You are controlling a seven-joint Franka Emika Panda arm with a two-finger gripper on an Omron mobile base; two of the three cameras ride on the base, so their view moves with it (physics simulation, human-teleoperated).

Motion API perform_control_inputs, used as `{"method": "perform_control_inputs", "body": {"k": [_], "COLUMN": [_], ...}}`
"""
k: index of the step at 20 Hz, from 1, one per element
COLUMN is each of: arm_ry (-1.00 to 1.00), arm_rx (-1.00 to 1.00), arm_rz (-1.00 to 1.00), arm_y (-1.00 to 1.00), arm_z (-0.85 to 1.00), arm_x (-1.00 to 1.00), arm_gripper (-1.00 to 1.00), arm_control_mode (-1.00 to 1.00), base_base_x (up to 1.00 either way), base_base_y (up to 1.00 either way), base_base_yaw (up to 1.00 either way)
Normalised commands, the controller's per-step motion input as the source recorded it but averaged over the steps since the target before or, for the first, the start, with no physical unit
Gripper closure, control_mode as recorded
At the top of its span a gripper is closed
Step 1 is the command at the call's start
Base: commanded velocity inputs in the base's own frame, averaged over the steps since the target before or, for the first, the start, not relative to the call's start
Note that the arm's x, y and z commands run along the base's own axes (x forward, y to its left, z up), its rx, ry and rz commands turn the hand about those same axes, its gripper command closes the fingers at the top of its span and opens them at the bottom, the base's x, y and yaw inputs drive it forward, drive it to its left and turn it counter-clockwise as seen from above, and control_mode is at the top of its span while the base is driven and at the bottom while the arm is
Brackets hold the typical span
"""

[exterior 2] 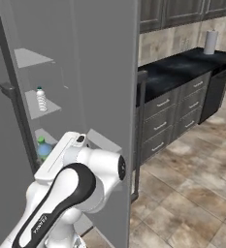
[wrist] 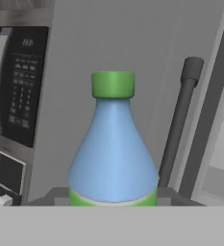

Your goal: Take the bottled waters from the counter and place them in the freezer to freeze. Close the freezer door after placing the bottles.

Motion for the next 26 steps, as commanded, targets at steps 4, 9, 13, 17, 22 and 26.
{"method": "perform_control_inputs", "body": {"k": [4, 9, 13, 17, 22, 26], "arm_ry": [0.00, 0.00, 0.00, 0.00, 0.00, 0.00], "arm_rx": [0.00, 0.00, 0.00, 0.00, 0.00, 0.00], "arm_rz": [0.00, 0.00, 0.00, 0.00, 0.00, 0.00], "arm_y": [0.00, 0.00, 0.00, 0.00, 0.00, 0.00], "arm_z": [0.00, 0.00, 0.00, 0.00, 0.00, 0.00], "arm_x": [0.00, 0.00, 0.00, 0.00, 0.00, 0.00], "arm_gripper": [1.00, 1.00, 1.00, 1.00, 1.00, 1.00], "arm_control_mode": [1.00, 1.00, 1.00, 1.00, 1.00, 1.00], "base_base_x": [0.33, 0.49, 0.51, 0.42, 0.28, 0.13], "base_base_y": [0.00, 0.02, 0.07, 0.18, 0.30, 0.25], "base_base_yaw": [0.00, 0.00, -0.01, -0.05, -0.08, -0.06]}}
